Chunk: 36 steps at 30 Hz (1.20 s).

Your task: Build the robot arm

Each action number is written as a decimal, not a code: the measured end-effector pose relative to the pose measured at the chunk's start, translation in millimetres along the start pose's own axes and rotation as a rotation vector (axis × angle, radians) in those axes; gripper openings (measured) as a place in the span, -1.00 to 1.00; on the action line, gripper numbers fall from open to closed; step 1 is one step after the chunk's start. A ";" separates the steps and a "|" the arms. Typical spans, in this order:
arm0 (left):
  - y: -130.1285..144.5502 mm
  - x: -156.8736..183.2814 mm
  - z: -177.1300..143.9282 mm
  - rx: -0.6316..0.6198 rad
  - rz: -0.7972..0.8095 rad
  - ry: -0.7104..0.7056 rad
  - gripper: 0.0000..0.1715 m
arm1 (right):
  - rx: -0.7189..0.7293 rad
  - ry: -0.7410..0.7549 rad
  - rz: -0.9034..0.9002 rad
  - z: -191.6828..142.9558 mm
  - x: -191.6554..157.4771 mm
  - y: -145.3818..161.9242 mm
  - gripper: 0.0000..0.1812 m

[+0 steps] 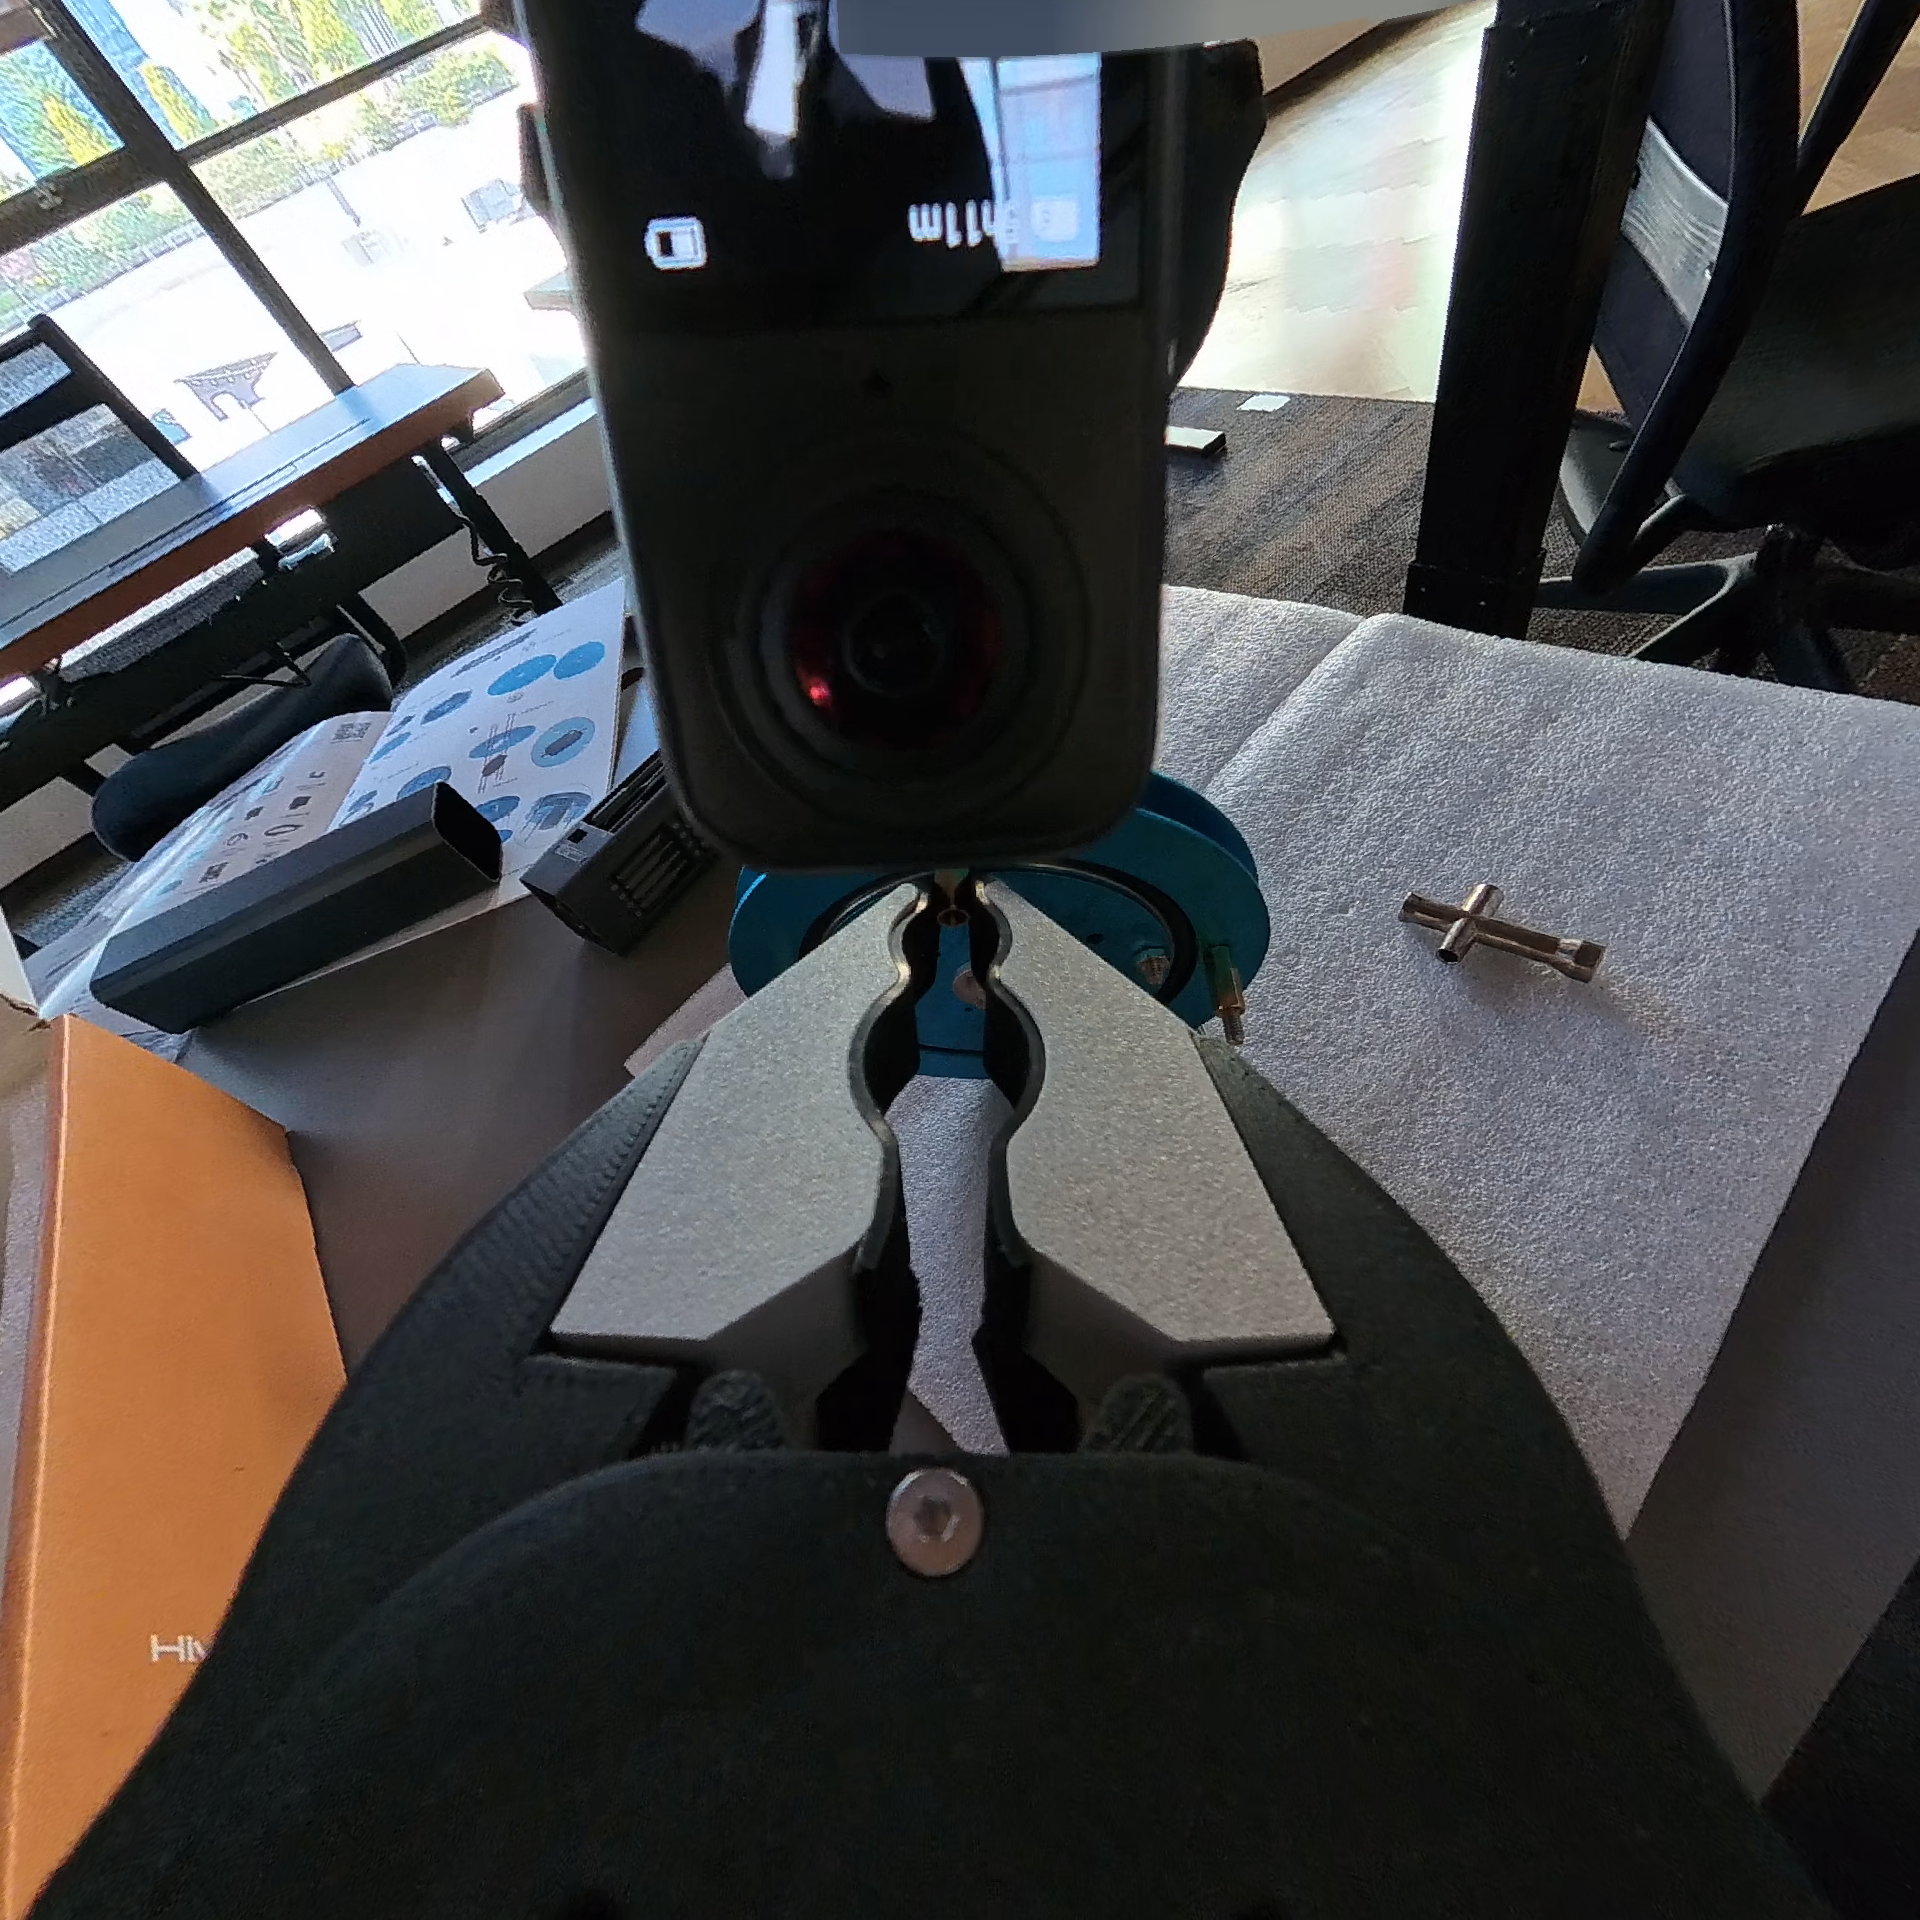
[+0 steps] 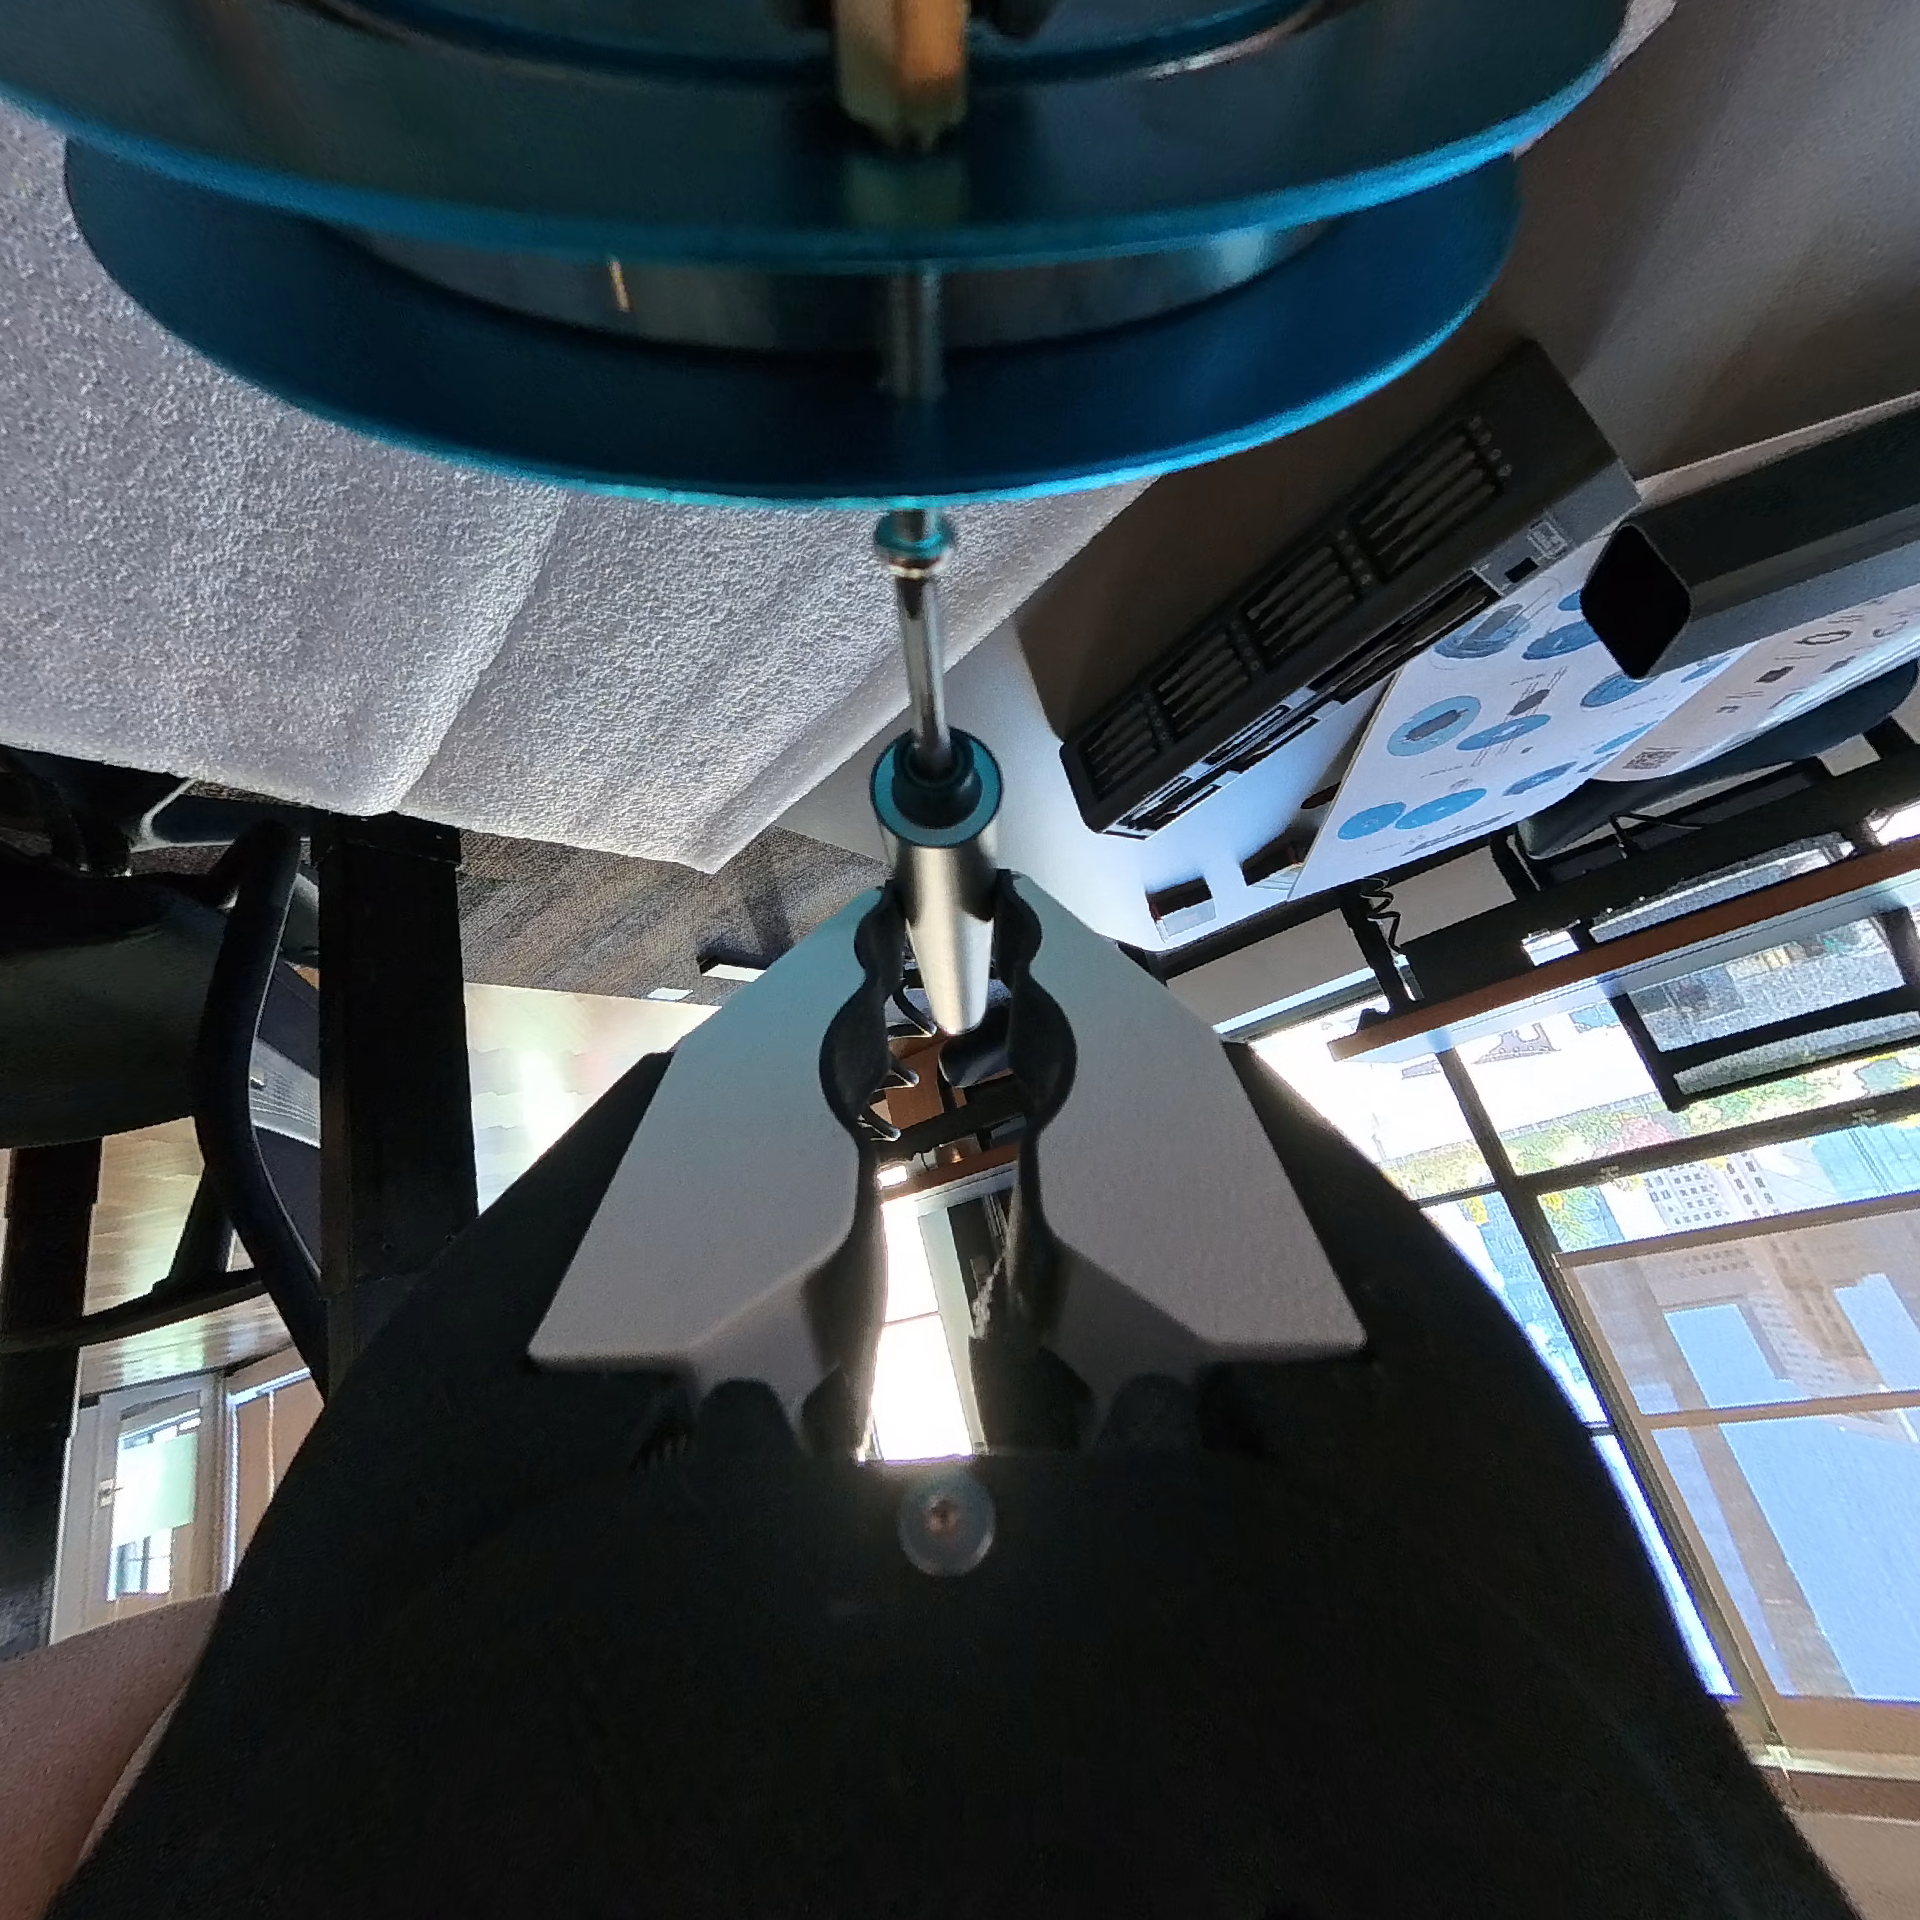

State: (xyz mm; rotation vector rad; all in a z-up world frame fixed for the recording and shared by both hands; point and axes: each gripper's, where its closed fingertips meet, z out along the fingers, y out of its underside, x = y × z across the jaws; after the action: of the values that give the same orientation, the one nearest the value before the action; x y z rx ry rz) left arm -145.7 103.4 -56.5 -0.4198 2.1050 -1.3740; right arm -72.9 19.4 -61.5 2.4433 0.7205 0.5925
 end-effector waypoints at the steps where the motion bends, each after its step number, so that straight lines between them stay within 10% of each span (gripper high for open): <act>1: 0.0 0.0 0.2 0.000 0.000 0.000 -0.96 | 0.000 -0.001 0.001 0.1 0.1 0.0 -0.83; 15: 1.8 -1.5 -0.9 -0.023 0.003 -0.009 -0.95 | 0.128 -0.023 0.056 -17.7 -1.1 8.2 -0.83; 36: 0.7 1.6 0.5 -0.058 0.038 0.008 -0.96 | 0.767 -0.272 0.075 -25.9 -12.3 4.0 -0.83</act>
State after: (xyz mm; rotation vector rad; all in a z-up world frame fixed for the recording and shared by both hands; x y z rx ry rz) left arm -146.6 102.4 -57.8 -0.3961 2.1527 -1.2973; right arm -94.6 18.3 -42.4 3.1705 0.8494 -0.0276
